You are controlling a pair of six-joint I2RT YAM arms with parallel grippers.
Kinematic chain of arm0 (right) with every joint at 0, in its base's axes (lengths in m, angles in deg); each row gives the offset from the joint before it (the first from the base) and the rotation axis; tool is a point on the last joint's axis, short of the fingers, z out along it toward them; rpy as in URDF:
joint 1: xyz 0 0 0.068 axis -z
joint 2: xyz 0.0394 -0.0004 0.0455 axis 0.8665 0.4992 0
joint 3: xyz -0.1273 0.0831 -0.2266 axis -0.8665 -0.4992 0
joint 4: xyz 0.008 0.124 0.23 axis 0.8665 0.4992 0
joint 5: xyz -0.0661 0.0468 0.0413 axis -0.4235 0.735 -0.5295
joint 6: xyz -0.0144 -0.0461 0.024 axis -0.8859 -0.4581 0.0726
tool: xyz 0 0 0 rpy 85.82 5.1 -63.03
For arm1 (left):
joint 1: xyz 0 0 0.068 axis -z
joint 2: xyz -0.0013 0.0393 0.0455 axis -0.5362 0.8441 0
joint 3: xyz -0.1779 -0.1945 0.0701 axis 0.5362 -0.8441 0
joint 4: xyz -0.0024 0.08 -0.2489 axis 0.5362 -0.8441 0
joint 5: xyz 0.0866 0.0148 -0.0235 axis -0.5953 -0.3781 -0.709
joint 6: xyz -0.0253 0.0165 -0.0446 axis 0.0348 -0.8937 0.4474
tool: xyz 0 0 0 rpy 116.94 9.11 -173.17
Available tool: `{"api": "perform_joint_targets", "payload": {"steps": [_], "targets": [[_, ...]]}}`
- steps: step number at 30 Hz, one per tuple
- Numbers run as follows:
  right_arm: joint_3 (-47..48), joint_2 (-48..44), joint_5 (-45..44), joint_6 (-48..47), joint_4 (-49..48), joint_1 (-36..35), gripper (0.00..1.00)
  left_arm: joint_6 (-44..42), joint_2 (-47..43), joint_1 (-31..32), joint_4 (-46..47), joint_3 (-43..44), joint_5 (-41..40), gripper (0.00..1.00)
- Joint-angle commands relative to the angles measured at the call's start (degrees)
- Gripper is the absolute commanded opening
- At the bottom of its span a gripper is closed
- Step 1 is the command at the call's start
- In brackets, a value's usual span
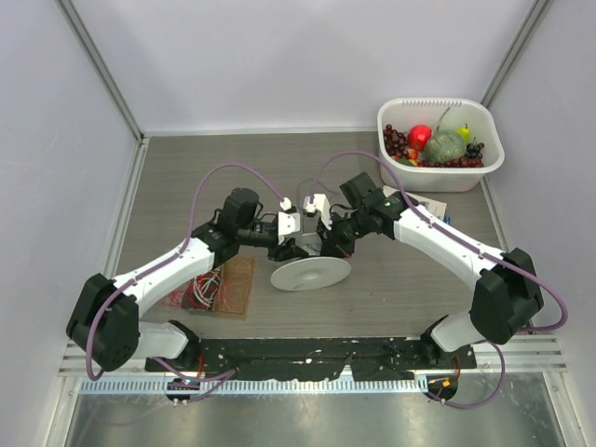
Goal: Wrap the cables
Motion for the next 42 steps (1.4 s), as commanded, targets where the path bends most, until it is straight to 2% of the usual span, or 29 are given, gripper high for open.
{"api": "perform_joint_targets", "payload": {"steps": [1, 6, 10, 13, 21, 24, 27, 31, 32, 37, 42], "targets": [[-0.96, -1.74, -1.83, 2.63, -5.84, -0.66, 0.01, 0.46, 0.06, 1.89, 5.99, -1.97, -1.40, 0.41], [-1.57, -1.91, -2.44, 4.91, -7.51, -0.75, 0.01, 2.65, 0.58, 2.15, 9.07, -3.21, -2.11, 0.29], [-3.15, -2.97, -3.06, 8.15, -10.49, -0.75, 0.01, 3.19, 1.20, 2.15, 9.33, -3.21, -1.14, 0.15], [-3.95, -3.50, -4.55, 10.18, -12.25, -0.66, 0.01, 2.31, 1.37, 2.16, 8.72, -3.12, -1.14, 0.00], [-4.03, -6.04, -8.59, 12.21, -11.91, -0.58, 0.02, 0.37, -0.29, 2.07, 6.79, -3.29, -1.40, 0.00], [-4.39, -7.54, -9.91, 12.47, -11.91, -0.31, 0.20, -0.42, -1.17, 2.24, 7.05, -3.73, -1.93, 0.00], [-4.91, -8.85, -10.27, 12.47, -11.29, 0.30, 0.26, -1.47, -1.79, 2.15, 6.44, -4.00, -1.93, 0.00], [-5.44, -10.08, -11.15, 11.51, -10.33, 0.83, 0.47, -2.70, -2.23, 2.07, 5.47, -4.00, -1.58, 0.00], [-5.61, -10.26, -11.23, 11.42, -10.41, 1.09, 0.48, -2.88, -2.31, 2.15, 5.29, -3.91, -1.75, 0.00], [-6.23, -12.20, -12.20, 9.66, -10.24, 1.27, 0.75, -3.76, -2.32, 2.07, 4.33, -3.56, -1.23, 0.00], [-6.41, -14.39, -12.38, 5.80, -11.19, 1.18, 0.76, -6.21, -2.58, 2.15, 3.36, -3.47, -0.61, 0.00]]}}
